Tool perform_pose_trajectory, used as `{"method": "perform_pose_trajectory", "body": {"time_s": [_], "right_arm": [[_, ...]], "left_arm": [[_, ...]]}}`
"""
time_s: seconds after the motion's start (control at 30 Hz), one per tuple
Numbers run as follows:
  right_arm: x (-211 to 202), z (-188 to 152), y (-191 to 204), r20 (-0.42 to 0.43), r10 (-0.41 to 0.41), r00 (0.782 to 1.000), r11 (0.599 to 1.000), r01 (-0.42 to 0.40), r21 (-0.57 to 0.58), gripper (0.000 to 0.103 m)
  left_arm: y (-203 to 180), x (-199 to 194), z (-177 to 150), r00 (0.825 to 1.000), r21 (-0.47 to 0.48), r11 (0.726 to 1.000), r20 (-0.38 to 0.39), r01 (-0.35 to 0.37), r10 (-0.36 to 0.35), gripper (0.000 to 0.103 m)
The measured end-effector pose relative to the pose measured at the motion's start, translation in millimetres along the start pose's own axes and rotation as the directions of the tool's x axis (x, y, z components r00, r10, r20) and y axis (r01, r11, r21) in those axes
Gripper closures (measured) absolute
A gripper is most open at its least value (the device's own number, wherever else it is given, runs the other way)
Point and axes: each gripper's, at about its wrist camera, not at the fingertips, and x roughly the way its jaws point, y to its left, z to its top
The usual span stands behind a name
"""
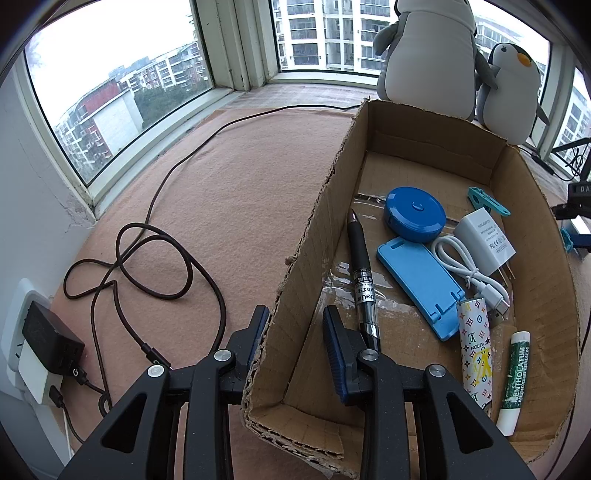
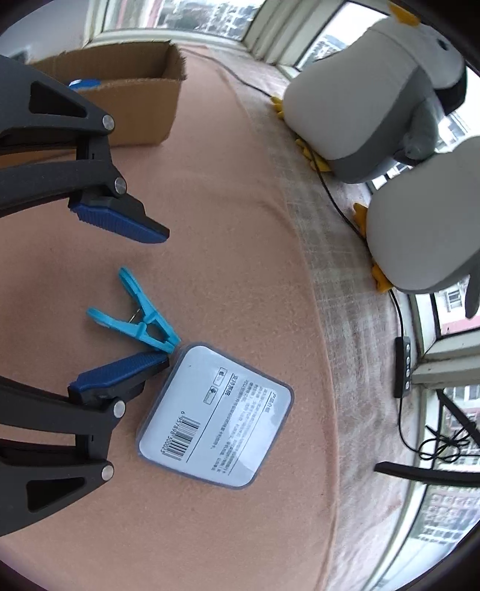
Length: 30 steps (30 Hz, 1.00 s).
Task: Organize rigid objects
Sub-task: 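Return the right gripper to the pile and grasp the teal clothespin, then carry the teal clothespin into the box and open the right gripper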
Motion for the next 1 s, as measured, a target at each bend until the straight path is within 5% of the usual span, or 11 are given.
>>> {"method": "perform_pose_trajectory", "body": {"time_s": [0.3,1.0], "right_arm": [[-5.0,-10.0,-5.8,-0.015,0.003,1.0,0.996,-0.005,-0.088,0.083],[-48.4,-47.4,-13.1,-0.046,0.22,0.975,0.962,-0.224,-0.156,0.084]], "left_arm": [[-0.6,0.2,1.0,1.0,0.0,1.0,0.0,0.0,0.0,0.071],[-1.2,0.8,2.1,1.0,0.002,1.0,0.0,-0.001,0.001,0.071]]}}
